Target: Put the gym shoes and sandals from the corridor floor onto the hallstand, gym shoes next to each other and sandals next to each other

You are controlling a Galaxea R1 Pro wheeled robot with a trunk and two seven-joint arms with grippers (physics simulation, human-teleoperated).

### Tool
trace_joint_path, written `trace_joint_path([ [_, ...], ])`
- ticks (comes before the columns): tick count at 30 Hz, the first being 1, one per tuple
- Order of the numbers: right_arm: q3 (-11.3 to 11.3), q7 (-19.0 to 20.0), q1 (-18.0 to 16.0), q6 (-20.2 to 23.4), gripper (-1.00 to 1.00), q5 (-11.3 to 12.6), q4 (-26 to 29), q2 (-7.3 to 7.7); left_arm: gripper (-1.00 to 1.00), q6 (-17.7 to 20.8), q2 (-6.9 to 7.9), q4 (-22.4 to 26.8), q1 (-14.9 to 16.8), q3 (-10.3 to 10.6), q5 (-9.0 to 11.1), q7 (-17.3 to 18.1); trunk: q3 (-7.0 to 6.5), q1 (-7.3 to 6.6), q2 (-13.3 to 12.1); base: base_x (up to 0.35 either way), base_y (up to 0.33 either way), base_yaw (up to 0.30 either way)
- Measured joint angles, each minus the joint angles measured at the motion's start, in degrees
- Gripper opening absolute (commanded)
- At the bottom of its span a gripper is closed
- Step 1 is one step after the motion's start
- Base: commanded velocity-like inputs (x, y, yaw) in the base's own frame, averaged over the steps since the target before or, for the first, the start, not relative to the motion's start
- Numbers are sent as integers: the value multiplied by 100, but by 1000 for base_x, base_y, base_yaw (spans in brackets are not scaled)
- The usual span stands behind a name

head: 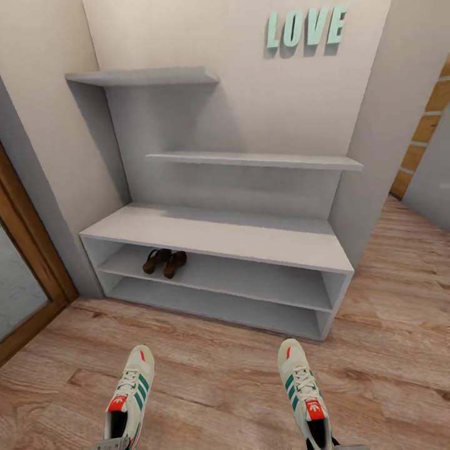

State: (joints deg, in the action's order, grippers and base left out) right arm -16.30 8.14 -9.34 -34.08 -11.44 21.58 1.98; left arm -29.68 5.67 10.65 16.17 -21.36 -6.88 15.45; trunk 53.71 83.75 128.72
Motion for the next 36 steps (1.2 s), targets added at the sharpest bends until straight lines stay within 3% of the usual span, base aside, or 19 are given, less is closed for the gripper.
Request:
trace_joint_path([
  [8,1,1,4,0,-100,1,-1,0,-100,-1,2,1,-1,0,0,0,19,0,0,0,73,-292],
  [19,-3,2,-1,0,-100,2,4,0,-100,-3,2,2,-1,0,1,-1,44,0,0,0,281,-286],
  [36,21,2,0,-9,-100,2,42,-9,-100,-8,3,2,-3,-1,7,0,47,0,0,0,9,-8],
])
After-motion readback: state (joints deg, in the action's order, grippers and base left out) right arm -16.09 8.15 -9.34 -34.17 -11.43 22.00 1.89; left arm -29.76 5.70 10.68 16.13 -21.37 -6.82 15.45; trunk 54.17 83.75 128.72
